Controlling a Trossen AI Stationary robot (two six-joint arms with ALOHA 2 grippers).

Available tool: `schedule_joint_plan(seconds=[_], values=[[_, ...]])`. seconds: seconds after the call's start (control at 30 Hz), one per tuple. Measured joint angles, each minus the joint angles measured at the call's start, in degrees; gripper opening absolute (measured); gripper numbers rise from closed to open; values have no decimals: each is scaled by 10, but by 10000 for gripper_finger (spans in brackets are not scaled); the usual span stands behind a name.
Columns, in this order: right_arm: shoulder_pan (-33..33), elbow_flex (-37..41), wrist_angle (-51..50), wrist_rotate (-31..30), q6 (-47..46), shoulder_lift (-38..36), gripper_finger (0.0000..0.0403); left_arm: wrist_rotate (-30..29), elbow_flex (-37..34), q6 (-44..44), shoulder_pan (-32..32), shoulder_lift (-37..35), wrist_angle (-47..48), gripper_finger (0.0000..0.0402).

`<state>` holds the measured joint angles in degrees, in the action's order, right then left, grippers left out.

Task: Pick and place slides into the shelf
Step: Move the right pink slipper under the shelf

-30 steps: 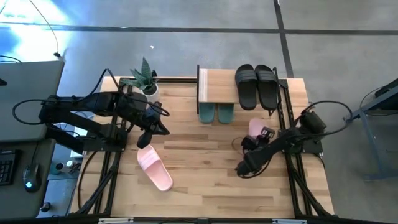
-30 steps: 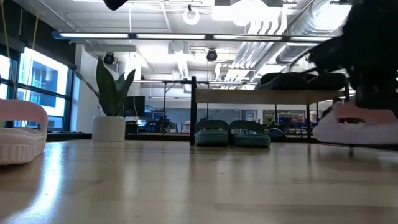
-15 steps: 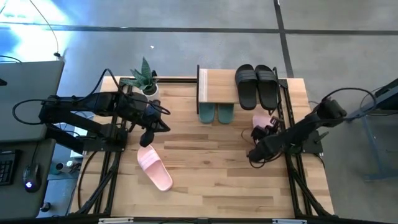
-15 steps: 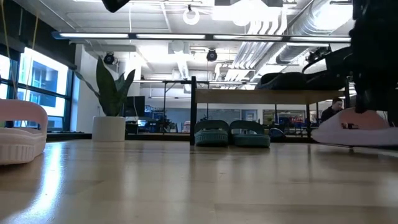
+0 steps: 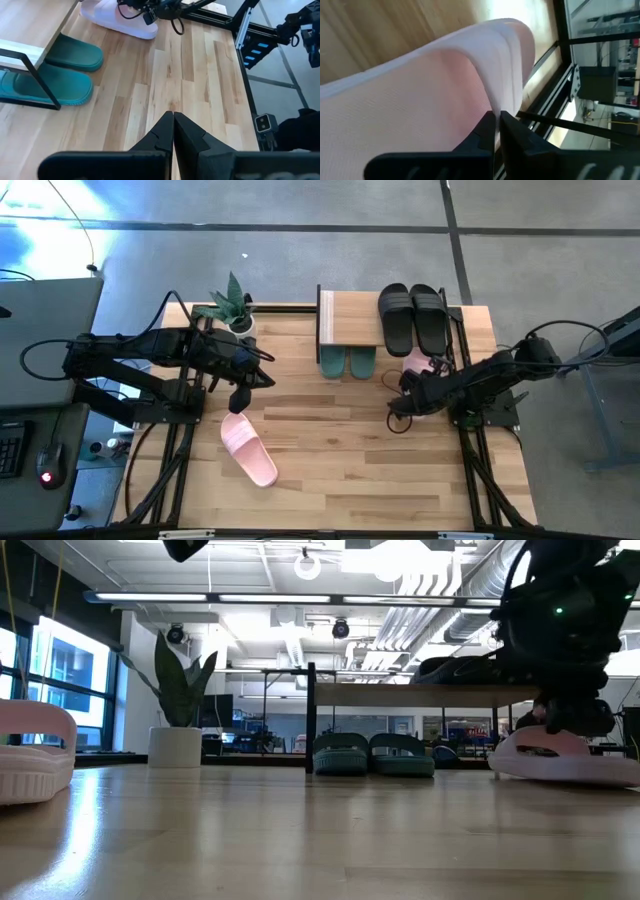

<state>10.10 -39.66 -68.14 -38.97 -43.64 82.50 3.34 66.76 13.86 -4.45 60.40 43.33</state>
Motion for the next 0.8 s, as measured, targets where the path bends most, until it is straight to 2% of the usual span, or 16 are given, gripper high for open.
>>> schedule_joint_plan(seconds=[0.2,0.4,0.8], values=[[-41,0,32,24,46,0,0,-11,0,-1,0,0,0,1],[-68,0,38,29,52,0,0,-11,0,-3,0,0,0,1],[-75,0,50,41,66,0,0,-11,0,-1,0,0,0,1]])
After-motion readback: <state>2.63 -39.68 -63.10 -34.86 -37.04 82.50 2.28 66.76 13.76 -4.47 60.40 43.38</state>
